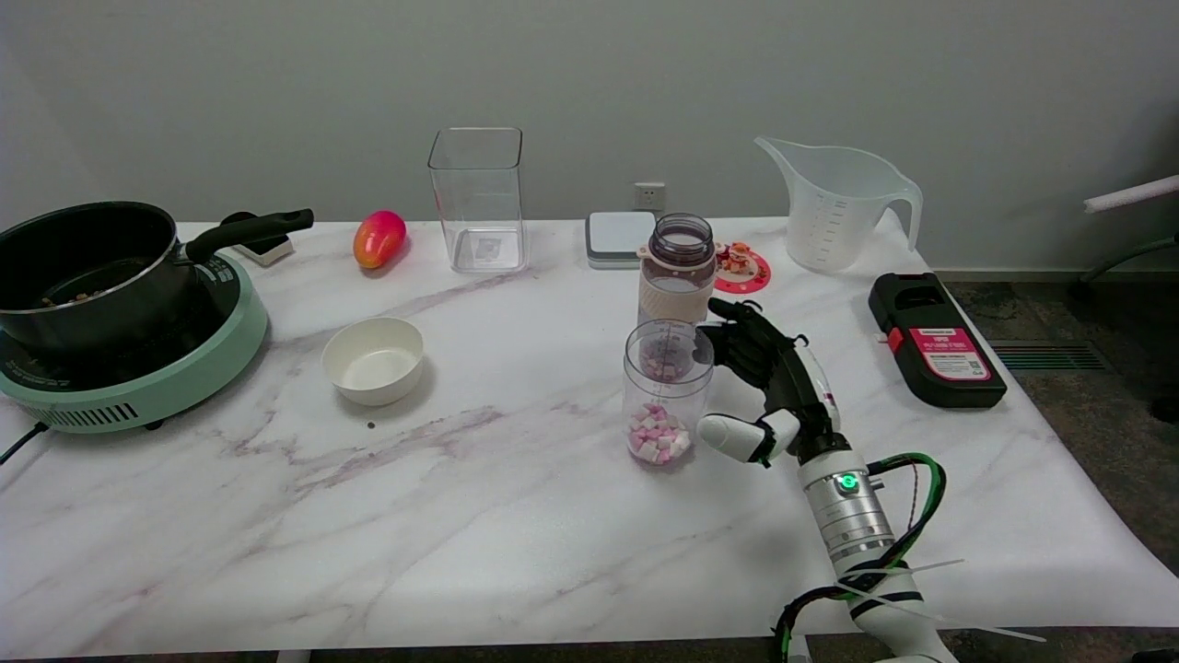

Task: Pick up the measuring cup.

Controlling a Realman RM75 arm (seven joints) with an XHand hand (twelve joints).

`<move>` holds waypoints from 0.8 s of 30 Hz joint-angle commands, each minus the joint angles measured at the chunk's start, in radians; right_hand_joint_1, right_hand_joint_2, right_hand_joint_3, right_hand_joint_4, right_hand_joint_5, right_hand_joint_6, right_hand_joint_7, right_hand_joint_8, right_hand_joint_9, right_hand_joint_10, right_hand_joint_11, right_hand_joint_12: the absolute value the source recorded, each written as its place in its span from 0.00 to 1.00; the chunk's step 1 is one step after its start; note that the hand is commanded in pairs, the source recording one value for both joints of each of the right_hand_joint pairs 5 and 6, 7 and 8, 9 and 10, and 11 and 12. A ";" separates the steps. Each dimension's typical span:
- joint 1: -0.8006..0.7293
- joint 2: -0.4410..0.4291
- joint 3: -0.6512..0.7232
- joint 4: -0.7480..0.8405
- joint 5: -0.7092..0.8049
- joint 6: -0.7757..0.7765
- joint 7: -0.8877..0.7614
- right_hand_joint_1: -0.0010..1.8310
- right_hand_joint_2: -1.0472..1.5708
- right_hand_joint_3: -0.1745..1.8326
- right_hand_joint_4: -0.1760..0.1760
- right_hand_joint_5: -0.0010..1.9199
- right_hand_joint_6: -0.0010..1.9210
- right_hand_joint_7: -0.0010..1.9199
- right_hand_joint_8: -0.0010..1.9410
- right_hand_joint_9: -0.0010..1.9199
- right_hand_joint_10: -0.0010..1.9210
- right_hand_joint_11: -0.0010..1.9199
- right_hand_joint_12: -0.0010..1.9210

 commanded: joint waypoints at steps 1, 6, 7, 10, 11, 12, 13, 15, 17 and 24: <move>-0.023 -0.040 -0.003 0.009 -0.077 0.005 0.014 0.61 0.27 0.53 0.50 0.28 0.28 0.35 0.35 0.33 0.33 0.33 0.33; -0.050 -0.054 -0.003 0.029 -0.077 0.013 0.014 0.61 0.30 0.52 0.50 0.40 0.40 0.36 0.36 0.33 0.33 0.34 0.34; -0.053 -0.057 -0.003 0.031 -0.077 0.010 0.014 0.61 0.31 0.52 0.50 0.42 0.42 0.36 0.36 0.33 0.33 0.34 0.34; -0.052 -0.057 -0.003 0.032 -0.079 0.003 0.014 0.61 0.31 0.53 0.50 0.43 0.43 0.36 0.36 0.33 0.33 0.34 0.34; -0.049 -0.057 -0.003 0.032 -0.079 0.002 0.014 0.61 0.31 0.53 0.50 0.44 0.44 0.36 0.36 0.33 0.33 0.34 0.34; -0.044 -0.055 -0.003 0.030 -0.079 0.001 0.014 0.61 0.31 0.53 0.50 0.44 0.44 0.36 0.36 0.33 0.33 0.34 0.34; -0.041 -0.052 -0.003 0.027 -0.079 0.000 0.014 0.61 0.31 0.53 0.50 0.44 0.44 0.36 0.36 0.33 0.33 0.34 0.34; -0.033 -0.050 -0.003 0.023 -0.079 -0.005 0.014 0.61 0.31 0.54 0.50 0.44 0.44 0.36 0.36 0.33 0.33 0.34 0.34; -0.022 -0.046 -0.003 0.018 -0.079 -0.009 0.014 0.61 0.31 0.55 0.50 0.44 0.44 0.36 0.36 0.33 0.33 0.34 0.34; -0.003 -0.036 0.001 0.013 -0.078 -0.024 0.016 0.61 0.31 0.57 0.50 0.43 0.43 0.36 0.36 0.33 0.33 0.34 0.34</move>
